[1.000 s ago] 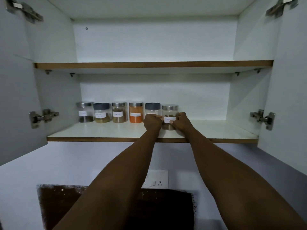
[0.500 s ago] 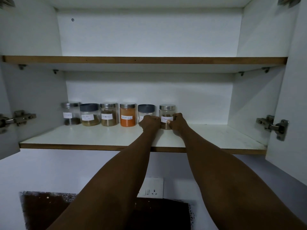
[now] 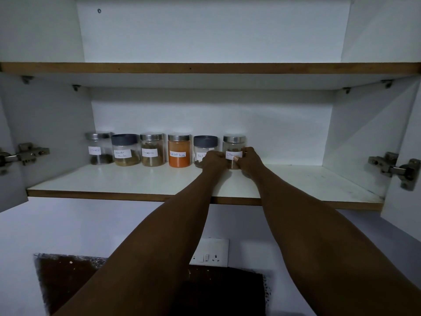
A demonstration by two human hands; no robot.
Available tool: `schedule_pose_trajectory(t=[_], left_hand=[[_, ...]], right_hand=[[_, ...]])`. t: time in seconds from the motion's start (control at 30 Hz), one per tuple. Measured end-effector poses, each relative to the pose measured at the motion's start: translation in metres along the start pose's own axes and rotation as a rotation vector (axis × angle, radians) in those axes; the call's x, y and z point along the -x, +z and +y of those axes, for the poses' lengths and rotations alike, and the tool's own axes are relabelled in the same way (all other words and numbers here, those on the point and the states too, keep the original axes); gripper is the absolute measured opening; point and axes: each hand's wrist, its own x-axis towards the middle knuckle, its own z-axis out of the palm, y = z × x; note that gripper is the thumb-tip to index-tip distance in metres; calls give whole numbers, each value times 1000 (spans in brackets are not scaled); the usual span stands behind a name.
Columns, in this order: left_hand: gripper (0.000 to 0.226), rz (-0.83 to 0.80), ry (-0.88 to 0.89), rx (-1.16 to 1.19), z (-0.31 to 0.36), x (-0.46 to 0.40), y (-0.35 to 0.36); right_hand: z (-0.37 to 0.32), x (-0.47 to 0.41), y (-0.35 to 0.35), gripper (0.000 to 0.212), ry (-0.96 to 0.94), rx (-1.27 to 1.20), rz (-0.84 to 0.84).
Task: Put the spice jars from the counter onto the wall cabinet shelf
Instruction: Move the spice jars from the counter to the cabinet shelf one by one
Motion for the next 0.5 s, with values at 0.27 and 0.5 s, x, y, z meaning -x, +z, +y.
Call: schedule_pose_trajectory(t=[0.27, 0.5], left_hand=[[30, -36, 19, 73, -5, 0, 2], [31, -21, 39, 38, -5, 0, 3]], right_hand=[[-1, 9, 1, 55, -46, 93, 18], [-2, 11, 1, 47, -36, 112, -3]])
